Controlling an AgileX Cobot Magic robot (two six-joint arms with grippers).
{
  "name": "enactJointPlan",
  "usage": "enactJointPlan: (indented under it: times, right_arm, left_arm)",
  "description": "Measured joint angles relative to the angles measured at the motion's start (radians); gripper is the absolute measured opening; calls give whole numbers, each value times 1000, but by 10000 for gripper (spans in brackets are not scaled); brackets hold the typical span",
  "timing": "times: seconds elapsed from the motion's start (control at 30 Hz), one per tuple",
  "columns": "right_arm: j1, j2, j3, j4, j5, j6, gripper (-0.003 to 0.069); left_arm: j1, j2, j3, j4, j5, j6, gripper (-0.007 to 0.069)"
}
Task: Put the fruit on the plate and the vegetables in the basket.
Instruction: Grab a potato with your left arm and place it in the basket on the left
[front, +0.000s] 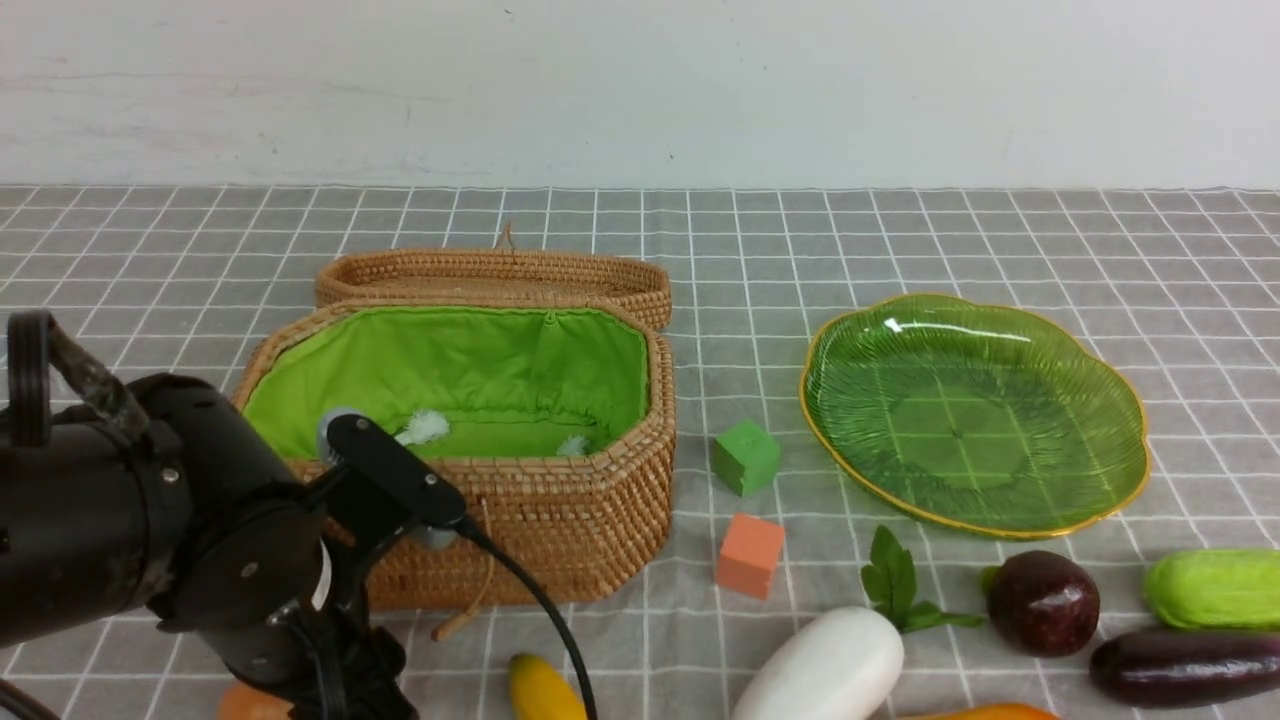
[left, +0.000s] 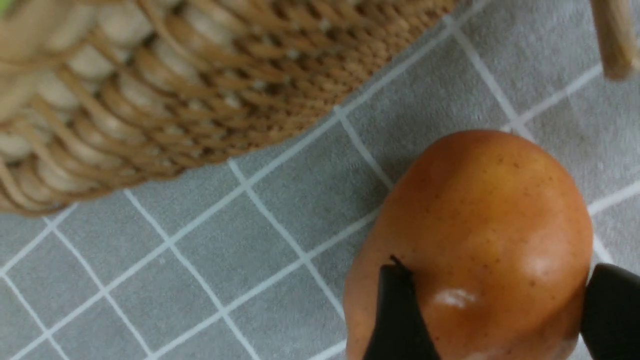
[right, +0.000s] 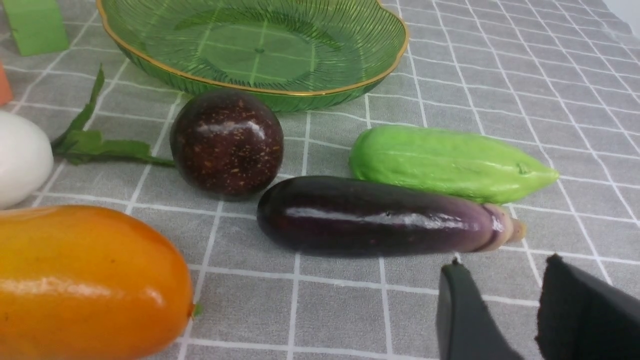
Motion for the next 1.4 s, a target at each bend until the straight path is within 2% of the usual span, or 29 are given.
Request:
enactJointPlan:
  times: [0.63, 0.83, 0.87, 0.97, 1.07, 1.3, 1.4]
  right_arm:
    - [0, 0, 0, 0, 0, 0, 241]
    - [0, 0, 0, 0, 0, 0, 241]
    - [0, 0, 0, 0, 0, 0, 241]
    - [0, 0, 0, 0, 0, 0, 241]
    - [0, 0, 0, 0, 0, 0, 241]
    - [0, 0, 0, 0, 0, 1, 241]
    - [0, 0, 0, 0, 0, 1, 241]
  left_arm:
    - [0, 17, -18, -11, 65, -7, 424]
    - [0, -44, 0, -61, 107, -7, 393]
    - [0, -62, 3, -70, 111, -4, 364]
    - [0, -128, 3, -87, 121, 4, 71]
    - [0, -170, 3, -88, 126, 6, -12]
    - [0, -208, 3, -88, 133, 6, -13]
    - [0, -210, 3, -98, 133, 9, 24]
